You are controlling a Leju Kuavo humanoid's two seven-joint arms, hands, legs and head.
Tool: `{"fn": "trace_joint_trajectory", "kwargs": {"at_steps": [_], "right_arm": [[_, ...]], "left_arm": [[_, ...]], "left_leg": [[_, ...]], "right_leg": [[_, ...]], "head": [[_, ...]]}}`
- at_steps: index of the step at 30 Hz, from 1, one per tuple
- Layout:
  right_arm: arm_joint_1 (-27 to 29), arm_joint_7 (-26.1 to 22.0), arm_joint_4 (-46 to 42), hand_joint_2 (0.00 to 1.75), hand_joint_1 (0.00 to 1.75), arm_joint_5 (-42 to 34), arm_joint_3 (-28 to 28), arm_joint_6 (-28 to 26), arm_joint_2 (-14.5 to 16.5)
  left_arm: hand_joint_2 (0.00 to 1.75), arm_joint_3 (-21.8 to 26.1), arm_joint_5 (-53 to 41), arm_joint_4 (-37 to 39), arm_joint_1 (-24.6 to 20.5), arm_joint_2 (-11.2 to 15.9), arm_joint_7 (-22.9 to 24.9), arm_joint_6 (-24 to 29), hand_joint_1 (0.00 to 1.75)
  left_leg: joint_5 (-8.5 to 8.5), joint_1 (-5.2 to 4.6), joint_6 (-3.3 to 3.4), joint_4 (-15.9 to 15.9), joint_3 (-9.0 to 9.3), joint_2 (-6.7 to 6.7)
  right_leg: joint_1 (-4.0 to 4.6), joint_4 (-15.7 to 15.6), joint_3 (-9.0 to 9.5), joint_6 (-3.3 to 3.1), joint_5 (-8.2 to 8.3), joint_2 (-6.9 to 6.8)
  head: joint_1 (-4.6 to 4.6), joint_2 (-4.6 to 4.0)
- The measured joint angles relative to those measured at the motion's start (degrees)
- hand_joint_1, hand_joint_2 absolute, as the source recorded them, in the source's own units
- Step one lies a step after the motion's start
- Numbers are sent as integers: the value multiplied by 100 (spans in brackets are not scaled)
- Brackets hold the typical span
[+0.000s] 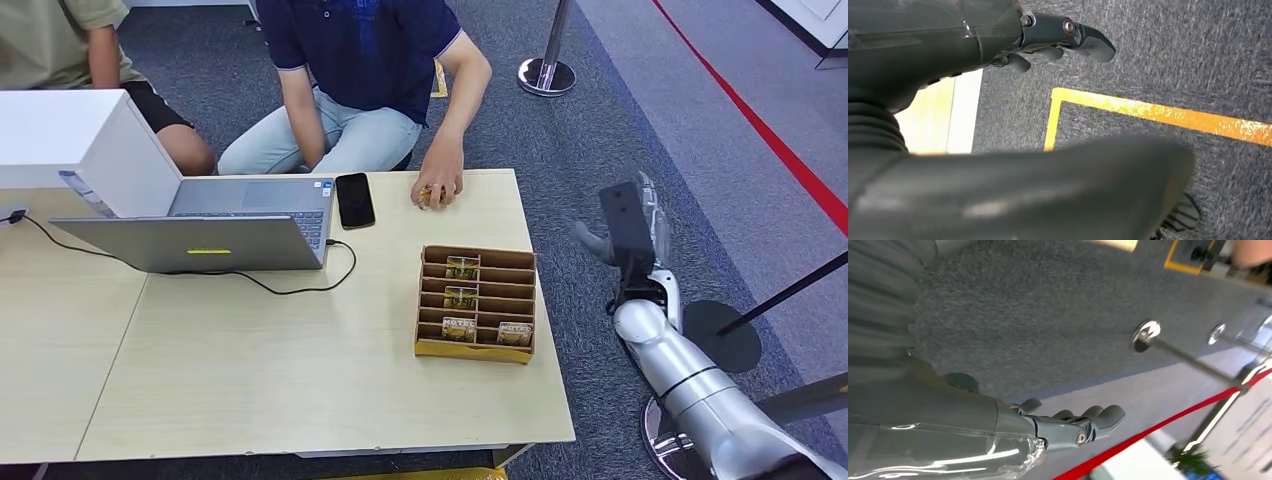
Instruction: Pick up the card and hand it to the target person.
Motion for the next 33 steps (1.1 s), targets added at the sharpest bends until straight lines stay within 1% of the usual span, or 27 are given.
{"fn": "trace_joint_trajectory", "kwargs": {"at_steps": [5, 9, 13, 15, 18, 21, 25, 29, 32, 33], "right_arm": [[725, -544, 22, 175, 0, -1013, -642, 4, -356], [1310, -1250, 319, 175, 0, -1830, -1169, 226, -498], [1685, -1999, 1121, 175, 0, -2898, -1724, 830, -491], [1785, -2270, 1622, 175, 0, -3225, -1938, 1079, -456], [1907, -2432, 2247, 175, 0, -3501, -2163, 1295, -382], [2052, -2401, 2999, 175, 0, -3791, -2424, 1477, -237], [2310, -2145, 3747, 0, 0, -4082, -2684, 1669, 10], [2458, -1665, 4327, 0, 0, -4173, -2859, 1751, 312], [2489, -1201, 4624, 0, 0, -4187, -2921, 1762, 520], [2490, -1112, 4667, 0, 0, -4186, -2924, 1758, 552]], "left_arm": [[0, 2, 119, 5, 4, 17, -93, 92, 0], [0, 4, 185, 27, 6, 26, -102, 146, 0], [0, 7, 219, 31, 6, 50, -101, 189, 0], [0, 7, 233, 32, 8, 57, -100, 198, 0], [0, 7, 244, 32, 5, 63, -98, 208, 0], [0, 8, 269, 32, 4, 64, -97, 220, 0], [0, 9, 287, 32, 7, 63, -98, 269, 0], [0, 9, 289, 32, -1, 56, -61, 325, 0], [0, 9, 289, 32, -4, 56, -21, 362, 0], [0, 9, 289, 32, -5, 55, -11, 369, 0]], "left_leg": [[-3, 1, 1, 0, 0, -1], [-7, 1, 0, -1, -2, -2], [-9, 1, -3, -2, -2, -1], [-10, 1, -3, -2, -4, -1], [-13, 2, -7, -2, 1, 5], [-15, 3, -7, -2, -1, 2], [-22, 5, -8, -4, -1, 7], [-25, 9, -9, -5, 1, 14], [-25, 9, -9, -5, 2, 18], [-25, 9, -9, -5, 3, 19]], "right_leg": [[1, -1, -1, 1, -1, -1], [1, -1, -4, 1, -2, 0], [0, -2, -7, 1, -2, 0], [0, -2, -8, 2, -2, 0], [1, -3, -10, 1, -3, 8], [3, -3, -7, 1, -7, 5], [5, -1, -9, -1, -10, 10], [8, -1, -9, -2, -10, 24], [8, -1, -9, -2, -10, 29], [8, -1, -9, -2, -10, 30]], "head": [[0, 0], [0, 0], [-1, 0], [1, 0], [-1, 0], [1, 0], [-1, 0], [1, 0], [0, 0], [0, 0]]}}
